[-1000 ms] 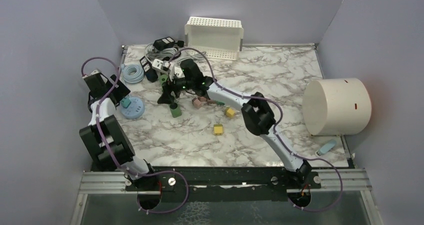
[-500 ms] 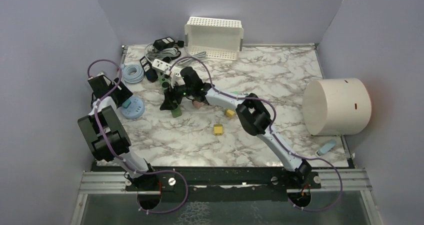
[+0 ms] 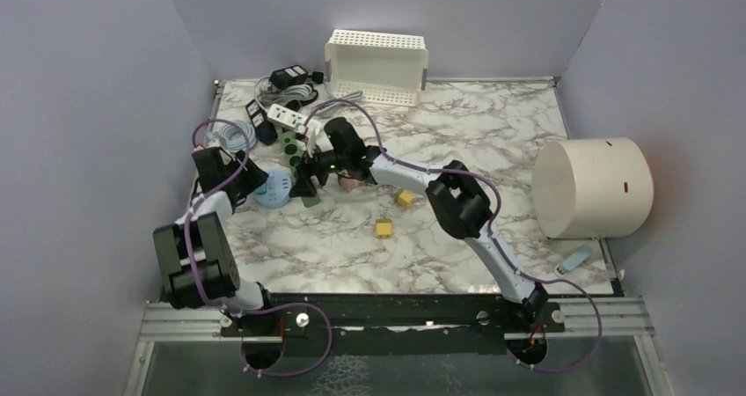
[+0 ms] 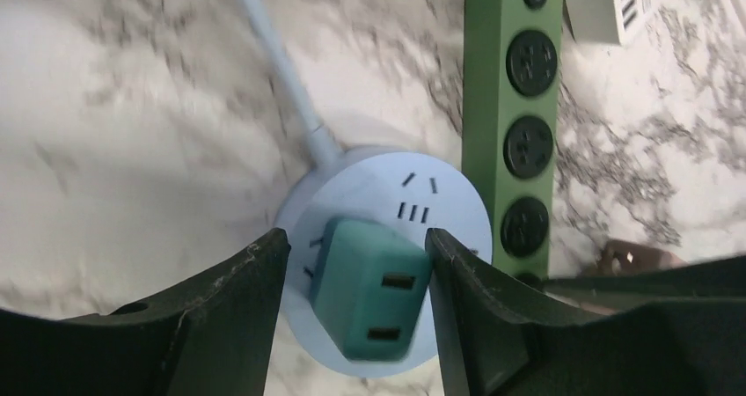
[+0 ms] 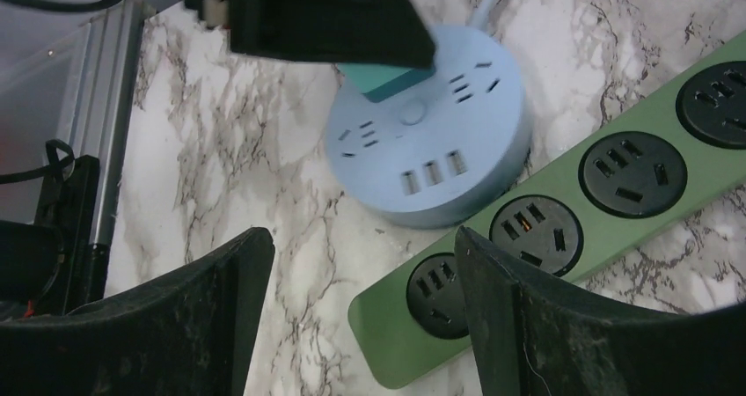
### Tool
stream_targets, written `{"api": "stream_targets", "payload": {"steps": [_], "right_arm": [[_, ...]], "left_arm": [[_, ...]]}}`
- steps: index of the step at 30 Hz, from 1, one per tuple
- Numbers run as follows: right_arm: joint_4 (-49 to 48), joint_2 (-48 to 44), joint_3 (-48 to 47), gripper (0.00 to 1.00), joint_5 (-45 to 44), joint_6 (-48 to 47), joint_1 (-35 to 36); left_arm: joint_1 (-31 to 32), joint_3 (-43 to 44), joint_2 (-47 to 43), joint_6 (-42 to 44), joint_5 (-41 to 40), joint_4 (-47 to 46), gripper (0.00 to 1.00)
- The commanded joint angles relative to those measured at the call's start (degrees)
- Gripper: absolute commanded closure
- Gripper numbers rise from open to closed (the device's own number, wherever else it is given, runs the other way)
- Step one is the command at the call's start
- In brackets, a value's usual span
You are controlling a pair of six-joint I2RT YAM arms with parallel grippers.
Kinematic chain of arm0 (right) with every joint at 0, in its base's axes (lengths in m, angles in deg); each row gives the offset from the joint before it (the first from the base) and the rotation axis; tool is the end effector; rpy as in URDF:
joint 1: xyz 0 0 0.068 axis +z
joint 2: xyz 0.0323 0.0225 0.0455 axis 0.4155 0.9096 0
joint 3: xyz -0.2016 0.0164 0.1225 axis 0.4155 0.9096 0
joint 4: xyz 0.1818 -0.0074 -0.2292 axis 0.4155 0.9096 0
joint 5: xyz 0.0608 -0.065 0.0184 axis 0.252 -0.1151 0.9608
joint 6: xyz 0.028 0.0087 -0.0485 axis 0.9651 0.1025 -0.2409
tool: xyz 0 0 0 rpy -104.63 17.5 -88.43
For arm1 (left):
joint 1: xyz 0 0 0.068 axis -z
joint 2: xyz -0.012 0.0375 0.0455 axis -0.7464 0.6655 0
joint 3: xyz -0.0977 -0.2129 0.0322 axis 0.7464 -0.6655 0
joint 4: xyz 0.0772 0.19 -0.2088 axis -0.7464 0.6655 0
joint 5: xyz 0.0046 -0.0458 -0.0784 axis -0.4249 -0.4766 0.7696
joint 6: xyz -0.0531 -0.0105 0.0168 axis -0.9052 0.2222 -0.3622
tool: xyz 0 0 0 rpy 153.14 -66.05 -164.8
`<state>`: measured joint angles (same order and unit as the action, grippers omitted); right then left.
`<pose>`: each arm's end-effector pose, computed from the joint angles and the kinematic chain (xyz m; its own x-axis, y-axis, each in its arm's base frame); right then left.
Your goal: Pull the plug off the socket
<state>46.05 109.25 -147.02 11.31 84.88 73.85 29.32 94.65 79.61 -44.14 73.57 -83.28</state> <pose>0.3498 0.4464 0.1317 -0.3489 -0.3084 -0.8850 -0.9359 0.0664 0.3458 0.3208 0.0972 0.1133 -0.5577 -0.5541 -0.6180 -0.3123 0.8299 -0.4622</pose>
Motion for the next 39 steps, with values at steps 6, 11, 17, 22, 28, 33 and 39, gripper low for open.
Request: {"api": "stream_targets", "payload": {"steps": [6, 11, 17, 22, 28, 33, 39], "right_arm": [[-5.46, -6.63, 5.52, 0.32, -8.16, -2.42, 1.76], [-7.43, -4.56, 4.69, 0.37, -9.28, -3.88, 4.08], [-10.32, -3.30, 6.73, 0.51, -12.19, -8.04, 7.28], [-9.62, 0.07, 5.65, 0.57, -16.94, -10.61, 8.69], [-4.59, 5.27, 2.82, 0.75, -20.54, -13.53, 9.65], [-0.43, 8.01, 1.47, 0.87, -23.64, -16.09, 9.62], [1.34, 9.11, 1.63, 0.86, -24.05, -16.68, 9.60]], "left_arm": [[0.76, -4.56, -13.62, -2.79, -2.56, 8.95, 0.37], [0.71, -0.25, -10.72, -0.33, -0.12, 10.48, 0.36], [0.69, 0.00, -10.23, 0.07, 2.48, 10.70, 0.36], [0.77, -3.17, -12.49, 0.07, 3.41, 10.79, 0.35], [0.72, -6.16, -13.51, 0.23, 3.36, 10.59, 0.34], [0.76, -5.53, -13.05, 1.11, 3.46, 10.59, 0.37], [0.72, -4.68, -12.09, 1.83, 3.35, 10.44, 0.63]]}}
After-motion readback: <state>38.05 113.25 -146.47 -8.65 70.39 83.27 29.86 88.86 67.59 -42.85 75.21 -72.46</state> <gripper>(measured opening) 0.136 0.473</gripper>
